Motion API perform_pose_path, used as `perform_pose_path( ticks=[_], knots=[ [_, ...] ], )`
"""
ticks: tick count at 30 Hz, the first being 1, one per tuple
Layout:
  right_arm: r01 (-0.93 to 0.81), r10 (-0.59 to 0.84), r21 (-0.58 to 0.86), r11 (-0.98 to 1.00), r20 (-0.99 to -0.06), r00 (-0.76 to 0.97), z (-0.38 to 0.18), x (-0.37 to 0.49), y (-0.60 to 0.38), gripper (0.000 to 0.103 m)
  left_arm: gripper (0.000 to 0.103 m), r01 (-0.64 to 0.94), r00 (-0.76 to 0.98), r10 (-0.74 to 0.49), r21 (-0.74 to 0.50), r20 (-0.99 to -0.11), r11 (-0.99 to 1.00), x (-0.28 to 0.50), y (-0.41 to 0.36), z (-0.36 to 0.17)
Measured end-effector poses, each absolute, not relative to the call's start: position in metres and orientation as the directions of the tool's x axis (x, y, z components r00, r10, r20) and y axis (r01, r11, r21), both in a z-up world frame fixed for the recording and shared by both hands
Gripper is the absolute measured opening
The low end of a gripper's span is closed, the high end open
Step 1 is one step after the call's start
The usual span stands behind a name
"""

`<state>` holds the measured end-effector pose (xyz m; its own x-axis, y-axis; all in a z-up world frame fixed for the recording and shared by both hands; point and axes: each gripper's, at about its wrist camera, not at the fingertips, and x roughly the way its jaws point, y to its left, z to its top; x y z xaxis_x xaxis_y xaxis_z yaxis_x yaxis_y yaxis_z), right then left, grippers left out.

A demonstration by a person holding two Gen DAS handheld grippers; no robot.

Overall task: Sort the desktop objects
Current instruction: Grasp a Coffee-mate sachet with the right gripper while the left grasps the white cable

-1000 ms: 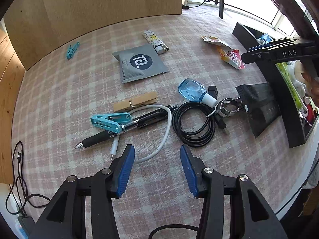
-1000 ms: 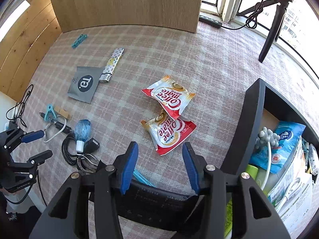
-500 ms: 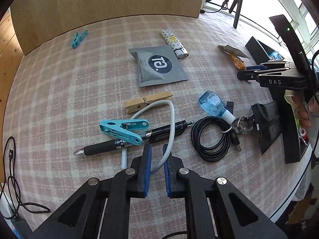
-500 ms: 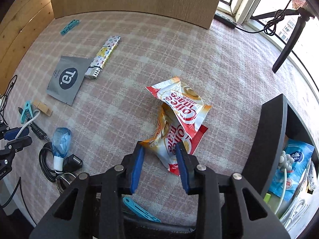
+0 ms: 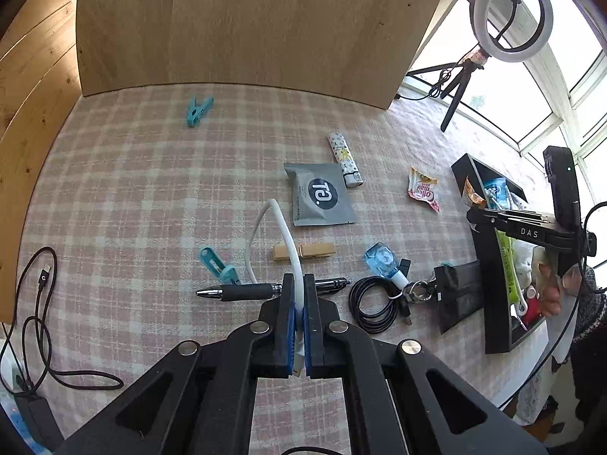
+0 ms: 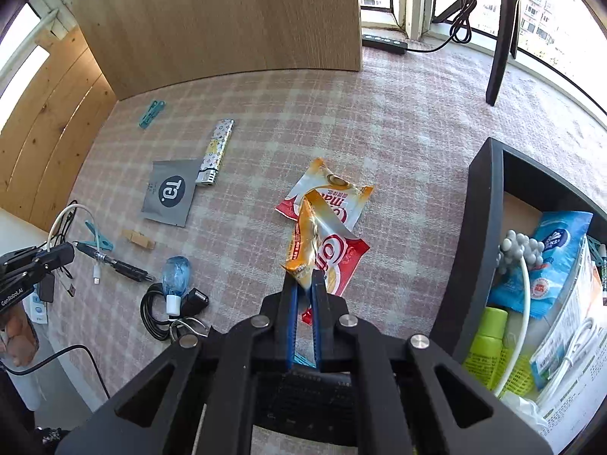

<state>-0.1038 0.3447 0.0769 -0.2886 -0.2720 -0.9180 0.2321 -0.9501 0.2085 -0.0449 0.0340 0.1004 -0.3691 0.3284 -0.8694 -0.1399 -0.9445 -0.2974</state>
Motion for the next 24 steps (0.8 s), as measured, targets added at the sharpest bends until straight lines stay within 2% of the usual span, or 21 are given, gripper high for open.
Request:
perform_pose_path(
  ticks=[8, 13, 24],
  knots=[
    [0.219, -0.311, 0.247, -0.944, -0.888, -0.339, 0.113, -0.095, 0.353, 0.006, 0.002, -0.161, -0.414, 0.388, -0.354, -0.823, -0.922, -0.044, 0.034, 0.140],
    [0.203, -0.314, 0.254, -0.946, -0.873, -0.372, 0.131, -0.089, 0.364, 0.006, 0.002, -0.187, -0.451, 0.373, -0.323, -0.811, -0.928, -0.047, 0.046, 0.164],
    [0.146, -0.286, 0.247, -0.958, -0.854, -0.434, 0.167, -0.072, 0.415, 0.006, 0.002, -0.359, -0.462, 0.436, -0.287, -0.772, -0.888, -0.060, 0.109, 0.213]
  ],
)
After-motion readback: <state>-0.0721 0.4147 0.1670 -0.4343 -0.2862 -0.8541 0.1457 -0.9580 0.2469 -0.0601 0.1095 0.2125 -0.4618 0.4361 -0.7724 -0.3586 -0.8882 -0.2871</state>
